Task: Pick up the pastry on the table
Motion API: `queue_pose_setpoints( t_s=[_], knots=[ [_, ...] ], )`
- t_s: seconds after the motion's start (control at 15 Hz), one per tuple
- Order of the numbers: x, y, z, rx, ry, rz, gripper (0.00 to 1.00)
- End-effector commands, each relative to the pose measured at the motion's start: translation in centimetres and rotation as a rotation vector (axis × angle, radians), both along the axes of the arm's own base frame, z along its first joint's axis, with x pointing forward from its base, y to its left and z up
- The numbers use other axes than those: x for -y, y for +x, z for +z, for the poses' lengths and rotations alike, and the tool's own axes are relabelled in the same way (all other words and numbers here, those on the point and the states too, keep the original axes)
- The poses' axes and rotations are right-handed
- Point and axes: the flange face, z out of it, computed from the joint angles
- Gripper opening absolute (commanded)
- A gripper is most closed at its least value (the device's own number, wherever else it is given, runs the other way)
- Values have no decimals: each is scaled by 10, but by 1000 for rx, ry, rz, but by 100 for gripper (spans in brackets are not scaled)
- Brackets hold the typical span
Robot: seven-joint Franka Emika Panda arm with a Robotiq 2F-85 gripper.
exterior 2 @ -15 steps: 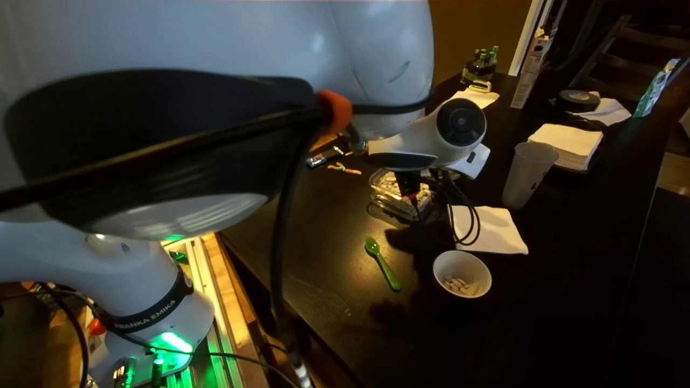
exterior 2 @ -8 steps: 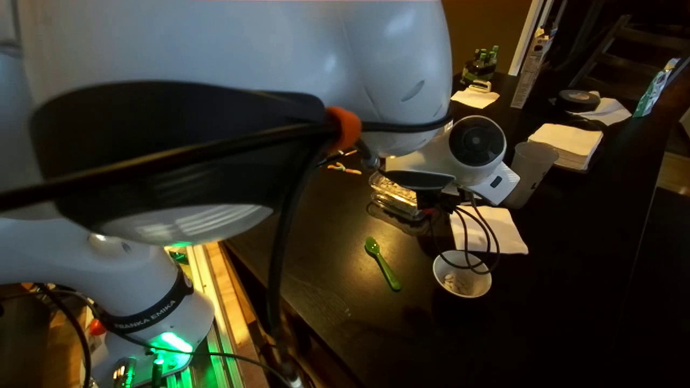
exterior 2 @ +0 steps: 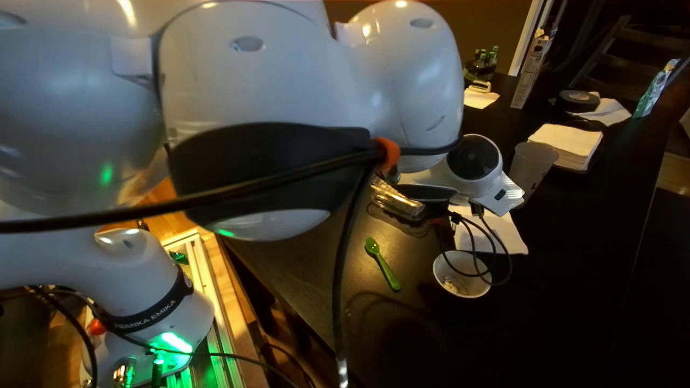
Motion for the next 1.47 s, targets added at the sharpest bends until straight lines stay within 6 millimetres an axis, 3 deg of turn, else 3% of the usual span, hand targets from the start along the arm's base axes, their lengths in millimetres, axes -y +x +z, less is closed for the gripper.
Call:
queue_pose_setpoints(
  t_s=[0.0,0.6,1.4],
  knots=[
    [-4,27,-15,62,-26,-41,0],
    [2,55,-41,85,-133,-93,0],
    [-2,59,-52,52,-225,-82,0]
  ],
)
